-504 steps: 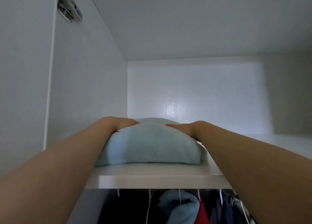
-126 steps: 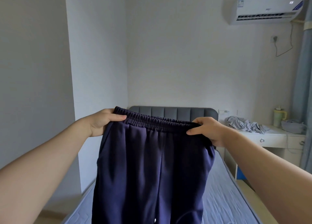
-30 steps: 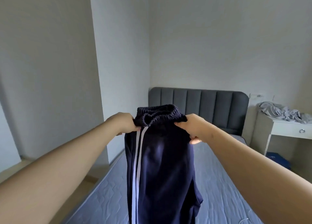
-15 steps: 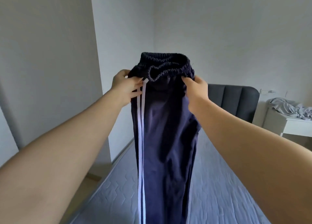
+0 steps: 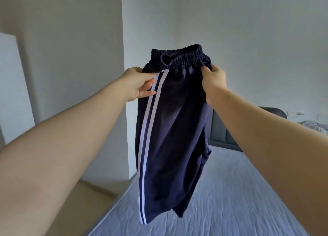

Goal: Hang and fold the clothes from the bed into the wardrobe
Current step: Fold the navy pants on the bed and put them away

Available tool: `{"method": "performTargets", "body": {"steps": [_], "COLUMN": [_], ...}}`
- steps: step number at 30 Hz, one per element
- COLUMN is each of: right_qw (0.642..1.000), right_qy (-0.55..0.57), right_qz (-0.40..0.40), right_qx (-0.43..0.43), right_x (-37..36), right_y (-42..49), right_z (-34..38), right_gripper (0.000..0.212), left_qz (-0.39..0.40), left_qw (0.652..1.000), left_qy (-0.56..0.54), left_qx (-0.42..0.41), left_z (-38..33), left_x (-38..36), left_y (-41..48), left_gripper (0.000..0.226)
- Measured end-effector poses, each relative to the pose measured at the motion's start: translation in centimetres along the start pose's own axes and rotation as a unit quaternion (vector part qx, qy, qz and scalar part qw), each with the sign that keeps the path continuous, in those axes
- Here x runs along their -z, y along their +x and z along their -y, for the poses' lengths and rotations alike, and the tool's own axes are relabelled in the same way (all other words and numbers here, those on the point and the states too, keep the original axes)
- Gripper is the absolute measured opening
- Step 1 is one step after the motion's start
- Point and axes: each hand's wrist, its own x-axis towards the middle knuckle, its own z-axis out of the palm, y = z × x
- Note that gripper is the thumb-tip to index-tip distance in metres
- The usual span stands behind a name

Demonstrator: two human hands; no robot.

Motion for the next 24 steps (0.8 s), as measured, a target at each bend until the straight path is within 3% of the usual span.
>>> {"method": "performTargets", "body": {"steps": [6,10,17,21,24], "right_qw": [0.997,0.996,0.98,0.955,0.952], "right_qy": [0.075,0.083,-0.086,-0.118,-0.104], "right_qz": [0.008,0.003,0.07,0.137,0.12], "right_qx": [-0.028,-0.032,-0.164,-0.235,-0.261], "right_x": [3.1,4.7,5.7,4.7,2.7], "right_y": [-3.4,-5.4,-7.9,-7.3,-6.6], "right_z": [2.3,3.7,2.1,-2.0,-5.3], "right_gripper": [0.022,0.036,0.021,0.008,0.004], "left_qz": [-0.02,-0.028,-0.036,0.011,0.036], "left_qw": [1.0,0.998,0.994,0.983,0.975], "left_qy": [0.013,-0.034,0.008,-0.017,-0.027], "left_qx": [0.009,0.035,0.106,0.184,0.219], "left_z": [-2.6,-3.6,-0.1,4.3,7.1], "left_x": [-0.1,-0.2,-0.2,0.4,1.1], "left_y": [-5.4,-8.7,-9.9,-8.6,-6.7], "left_gripper": [0.019,0.016,0.022,0.017,0.009]}}
